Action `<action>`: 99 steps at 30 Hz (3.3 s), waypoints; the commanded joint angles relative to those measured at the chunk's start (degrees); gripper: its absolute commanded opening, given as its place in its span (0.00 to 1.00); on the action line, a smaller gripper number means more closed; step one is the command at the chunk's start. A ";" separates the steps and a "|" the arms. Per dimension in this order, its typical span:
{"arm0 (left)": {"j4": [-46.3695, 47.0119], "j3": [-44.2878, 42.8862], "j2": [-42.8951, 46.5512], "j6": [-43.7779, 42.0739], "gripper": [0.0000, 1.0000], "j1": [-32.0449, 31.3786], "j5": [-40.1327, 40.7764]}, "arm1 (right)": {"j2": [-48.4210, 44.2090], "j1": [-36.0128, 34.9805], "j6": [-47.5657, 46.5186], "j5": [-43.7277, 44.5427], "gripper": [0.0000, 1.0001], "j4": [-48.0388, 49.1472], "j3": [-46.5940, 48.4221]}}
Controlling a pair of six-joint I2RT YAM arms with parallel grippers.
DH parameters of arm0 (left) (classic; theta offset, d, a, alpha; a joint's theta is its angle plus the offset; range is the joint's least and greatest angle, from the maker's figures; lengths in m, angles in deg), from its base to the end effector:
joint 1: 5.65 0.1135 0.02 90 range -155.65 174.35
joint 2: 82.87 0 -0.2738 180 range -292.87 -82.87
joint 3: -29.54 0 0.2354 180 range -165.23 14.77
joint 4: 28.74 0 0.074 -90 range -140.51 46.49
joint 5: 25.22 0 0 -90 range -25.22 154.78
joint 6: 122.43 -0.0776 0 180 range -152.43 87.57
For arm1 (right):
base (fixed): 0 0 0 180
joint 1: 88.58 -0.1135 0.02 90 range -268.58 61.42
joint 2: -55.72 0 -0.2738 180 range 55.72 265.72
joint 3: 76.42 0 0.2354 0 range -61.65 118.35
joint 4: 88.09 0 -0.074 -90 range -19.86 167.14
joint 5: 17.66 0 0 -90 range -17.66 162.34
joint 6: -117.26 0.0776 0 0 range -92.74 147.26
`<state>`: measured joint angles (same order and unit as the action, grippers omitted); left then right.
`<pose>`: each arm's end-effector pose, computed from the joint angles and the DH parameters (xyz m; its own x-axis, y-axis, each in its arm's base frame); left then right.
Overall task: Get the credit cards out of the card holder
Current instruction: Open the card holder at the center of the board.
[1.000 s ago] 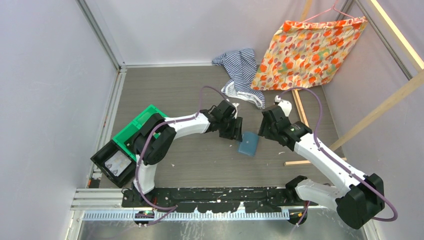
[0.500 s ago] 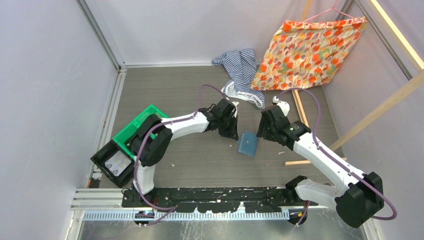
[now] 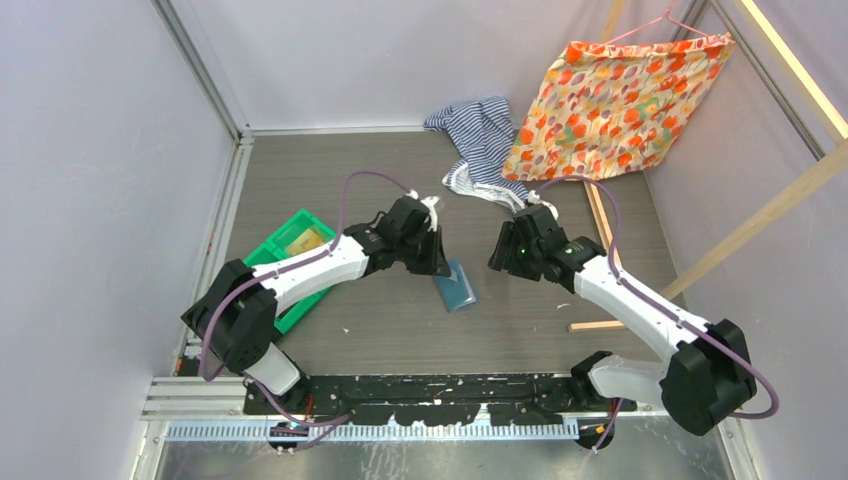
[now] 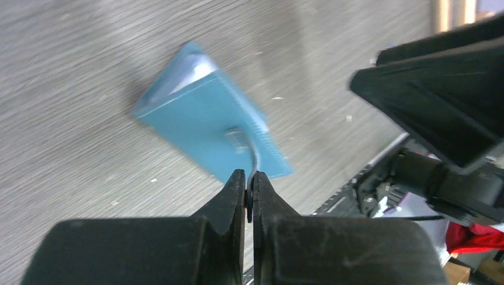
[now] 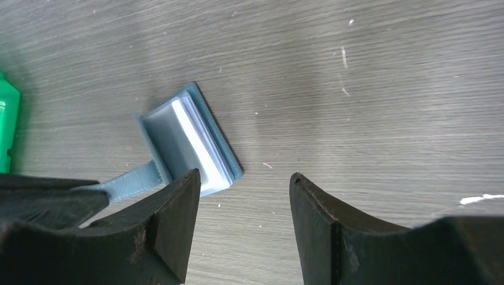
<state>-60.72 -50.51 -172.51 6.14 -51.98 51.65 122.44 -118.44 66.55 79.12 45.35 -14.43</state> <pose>0.2374 -0.2742 0.2488 -0.8706 0.0326 -0.4910 0.3568 0.7289 -0.5843 0.2134 0.1120 0.2277 -0.7963 0.2679 -0.5423 0.0954 0.9410 0.3247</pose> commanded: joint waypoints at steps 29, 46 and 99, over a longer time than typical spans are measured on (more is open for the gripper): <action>-20.74 9.60 6.17 -5.00 0.00 4.40 23.01 | 18.65 -3.86 0.36 -13.39 0.31 12.58 1.06; -18.08 8.54 -0.12 -5.99 0.00 4.40 23.20 | 22.82 -8.11 -0.26 -14.61 0.28 14.60 3.11; -16.20 0.03 -6.40 -7.48 0.00 5.93 13.39 | 21.27 -9.69 2.75 -27.44 0.30 29.64 2.90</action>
<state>-77.59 -48.76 -182.94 -1.38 -46.14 67.06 145.24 -127.86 68.80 53.14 71.95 -12.97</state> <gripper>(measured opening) 0.036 0.298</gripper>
